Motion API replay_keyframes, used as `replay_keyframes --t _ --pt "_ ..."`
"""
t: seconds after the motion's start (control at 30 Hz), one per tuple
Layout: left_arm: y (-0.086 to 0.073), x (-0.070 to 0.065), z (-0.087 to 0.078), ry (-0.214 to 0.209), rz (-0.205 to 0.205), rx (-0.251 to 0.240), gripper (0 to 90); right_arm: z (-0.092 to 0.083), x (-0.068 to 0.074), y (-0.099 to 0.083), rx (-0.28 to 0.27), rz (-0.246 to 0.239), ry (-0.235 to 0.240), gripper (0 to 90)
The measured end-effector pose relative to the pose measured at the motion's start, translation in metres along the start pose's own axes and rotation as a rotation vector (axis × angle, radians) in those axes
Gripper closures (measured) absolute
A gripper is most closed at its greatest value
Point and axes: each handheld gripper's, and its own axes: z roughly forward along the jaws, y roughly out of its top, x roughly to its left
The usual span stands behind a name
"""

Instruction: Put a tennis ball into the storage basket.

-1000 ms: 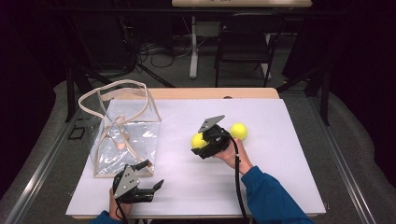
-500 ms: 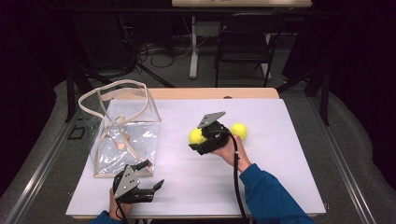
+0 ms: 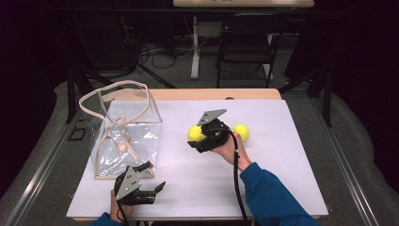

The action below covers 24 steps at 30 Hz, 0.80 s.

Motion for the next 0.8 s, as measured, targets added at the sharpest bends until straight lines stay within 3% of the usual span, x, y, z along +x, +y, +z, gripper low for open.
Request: replay_keyframes --t 0.8 --pt "-0.001 0.001 0.001 0.017 -0.005 0.004 15.9 -0.002 -0.007 0.018 -0.021 -0.005 -0.006 26.0"
